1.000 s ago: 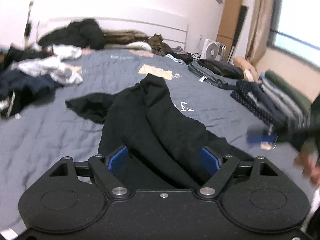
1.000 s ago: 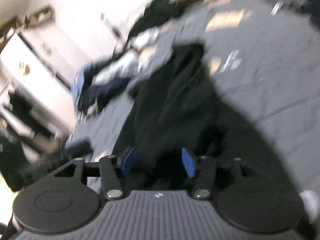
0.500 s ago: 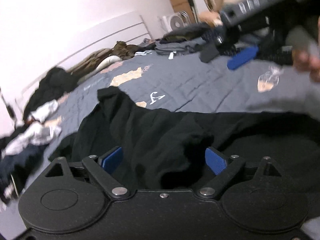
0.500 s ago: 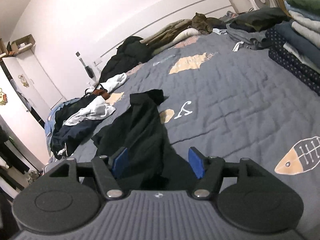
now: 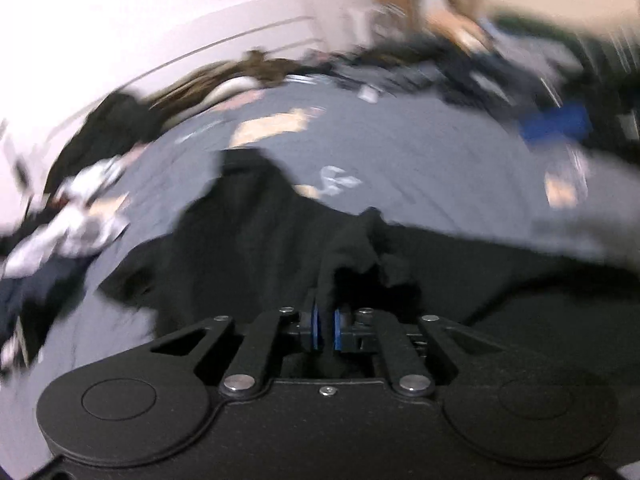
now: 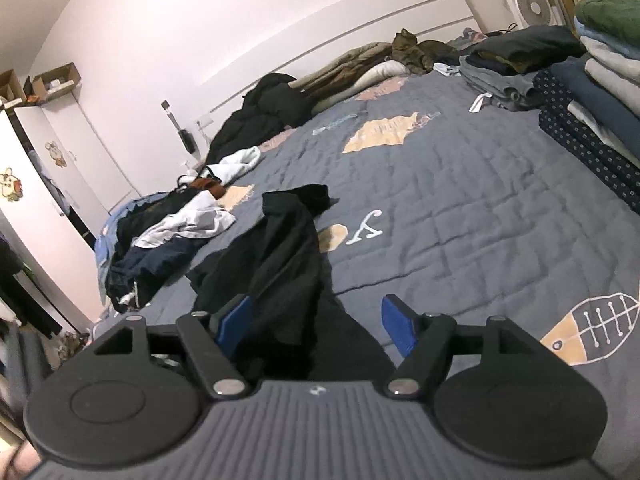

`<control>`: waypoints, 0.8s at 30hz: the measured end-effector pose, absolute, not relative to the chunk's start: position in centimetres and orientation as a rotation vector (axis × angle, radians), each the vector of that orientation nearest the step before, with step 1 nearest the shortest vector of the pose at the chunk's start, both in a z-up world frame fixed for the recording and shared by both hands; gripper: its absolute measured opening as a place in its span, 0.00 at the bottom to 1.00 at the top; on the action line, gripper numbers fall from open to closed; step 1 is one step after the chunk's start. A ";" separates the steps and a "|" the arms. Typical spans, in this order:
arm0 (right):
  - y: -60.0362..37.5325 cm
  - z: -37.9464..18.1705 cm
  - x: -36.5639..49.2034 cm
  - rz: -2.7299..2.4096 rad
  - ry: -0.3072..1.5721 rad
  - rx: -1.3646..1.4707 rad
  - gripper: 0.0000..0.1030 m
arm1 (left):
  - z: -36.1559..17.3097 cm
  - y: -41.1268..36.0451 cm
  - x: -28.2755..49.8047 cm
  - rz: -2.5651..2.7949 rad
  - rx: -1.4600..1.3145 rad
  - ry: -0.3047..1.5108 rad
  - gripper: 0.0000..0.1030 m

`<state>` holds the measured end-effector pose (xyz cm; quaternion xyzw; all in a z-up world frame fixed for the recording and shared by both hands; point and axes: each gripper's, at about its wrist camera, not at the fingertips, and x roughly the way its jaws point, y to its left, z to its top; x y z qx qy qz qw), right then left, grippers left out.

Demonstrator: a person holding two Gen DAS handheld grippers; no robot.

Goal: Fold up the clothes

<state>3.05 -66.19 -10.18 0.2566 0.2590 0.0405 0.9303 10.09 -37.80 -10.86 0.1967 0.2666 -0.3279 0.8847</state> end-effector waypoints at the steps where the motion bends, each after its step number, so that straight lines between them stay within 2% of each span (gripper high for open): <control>1: -66.1 -10.1 3.1 0.091 0.528 0.530 0.70 | -9.7 -35.9 10.7 -0.659 0.356 0.562 0.06; 7: -65.3 -9.8 3.4 0.133 0.525 0.548 0.70 | -4.4 -25.1 13.0 -0.471 0.176 0.572 0.05; 13: -63.8 -9.4 3.6 0.178 0.532 0.529 0.70 | -2.0 -16.7 15.5 -0.275 0.055 0.570 0.04; 19: -62.0 -9.4 4.1 0.223 0.559 0.491 0.70 | -3.2 -15.5 15.6 -0.300 -0.002 0.659 0.05; 21: -61.5 -9.5 4.3 0.215 0.575 0.472 0.70 | -3.9 -17.1 14.0 -0.378 0.009 0.694 0.09; 22: -61.3 -9.6 4.4 0.210 0.583 0.464 0.70 | -4.2 -18.0 13.0 -0.408 0.015 0.714 0.15; 23: -61.1 -9.6 4.4 0.208 0.585 0.460 0.70 | -4.7 -19.0 12.0 -0.432 0.017 0.732 0.31; 24: -61.0 -9.6 4.4 0.207 0.587 0.455 0.70 | -5.1 -19.8 10.9 -0.459 0.009 0.745 0.40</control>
